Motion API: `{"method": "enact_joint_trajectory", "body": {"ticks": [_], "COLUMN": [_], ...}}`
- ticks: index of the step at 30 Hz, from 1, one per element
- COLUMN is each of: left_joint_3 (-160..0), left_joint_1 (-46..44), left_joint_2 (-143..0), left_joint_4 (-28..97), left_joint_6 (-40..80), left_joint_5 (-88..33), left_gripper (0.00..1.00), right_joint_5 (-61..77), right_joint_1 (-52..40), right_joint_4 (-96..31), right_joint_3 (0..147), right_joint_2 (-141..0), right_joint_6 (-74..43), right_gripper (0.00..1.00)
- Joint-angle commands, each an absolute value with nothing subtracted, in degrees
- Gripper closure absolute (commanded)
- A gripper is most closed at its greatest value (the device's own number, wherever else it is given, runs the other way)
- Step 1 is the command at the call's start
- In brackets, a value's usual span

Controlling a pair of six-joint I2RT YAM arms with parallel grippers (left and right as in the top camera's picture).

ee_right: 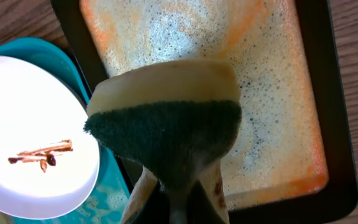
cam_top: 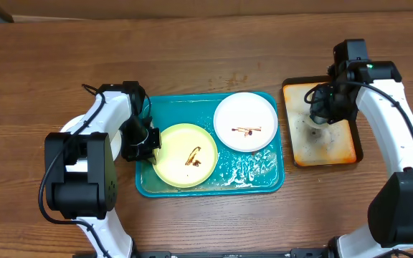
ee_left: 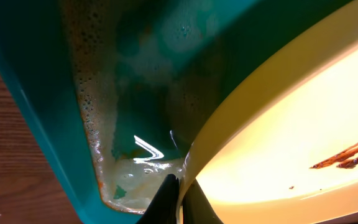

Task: Clean dirty plates on tray and stack at the side
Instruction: 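Scrub the yellow plate with the sponge using the right gripper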

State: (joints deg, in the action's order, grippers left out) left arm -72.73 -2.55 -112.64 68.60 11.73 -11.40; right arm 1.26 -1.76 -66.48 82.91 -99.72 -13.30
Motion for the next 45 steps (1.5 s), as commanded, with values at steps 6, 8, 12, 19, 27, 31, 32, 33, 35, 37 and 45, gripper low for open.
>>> {"method": "enact_joint_trajectory", "body": {"ticks": [6, 8, 12, 19, 27, 31, 32, 33, 35, 37, 45], "left_joint_3": [-72.5, -72.5, -72.5, -72.5, -72.5, -72.5, -72.5, -72.5, -72.5, -72.5, -72.5], "left_joint_1": [-2.7, -2.7, -2.7, -2.7, -2.7, -2.7, -2.7, -2.7, -2.7, -2.7, -2.7], "left_joint_2": [-113.6, -113.6, -113.6, -113.6, -113.6, -113.6, -113.6, -113.6, -113.6, -113.6, -113.6], "left_joint_4": [67.9, 67.9, 67.9, 67.9, 67.9, 67.9, 67.9, 67.9, 68.0, 68.4, 68.5], "left_joint_6": [12.2, 12.3, 12.2, 12.3, 12.2, 12.3, 12.3, 12.3, 12.3, 12.2, 12.3], "left_joint_5": [-12.1, -12.1, -12.1, -12.1, -12.1, -12.1, -12.1, -12.1, -12.1, -12.0, -11.4], "left_gripper": [0.96, 0.96, 0.96, 0.96, 0.96, 0.96, 0.96, 0.96, 0.96, 0.96, 0.96], "right_joint_5": [21.2, 21.5, 21.5, 21.5, 21.5, 19.1, 18.9, 18.3, 15.3, 6.1, -0.4], "right_joint_1": [-15.8, -20.0, -28.4, -38.5, -46.0, -48.6, -48.8, -48.9, -48.9, -48.1, -44.5], "right_joint_4": [-61.3, -59.6, -54.1, -48.3, -42.3, -39.9, -39.7, -39.7, -40.0, -41.7, -43.4], "right_joint_3": [83.1, 83.1, 81.6, 80.9, 80.9, 80.9, 80.9, 80.9, 80.9, 80.9, 81.0], "right_joint_2": [-96.7, -97.3, -99.5, -105.8, -112.5, -116.9, -117.7, -118.5, -119.8, -120.3, -120.3], "right_joint_6": [-9.1, -12.3, -18.0, -22.8, -24.6, -27.5, -27.5, -27.5, -28.7, -30.7, -30.7], "right_gripper": [0.96, 0.96, 0.96, 0.96, 0.96, 0.96, 0.96, 0.96, 0.96, 0.96, 0.96]}}
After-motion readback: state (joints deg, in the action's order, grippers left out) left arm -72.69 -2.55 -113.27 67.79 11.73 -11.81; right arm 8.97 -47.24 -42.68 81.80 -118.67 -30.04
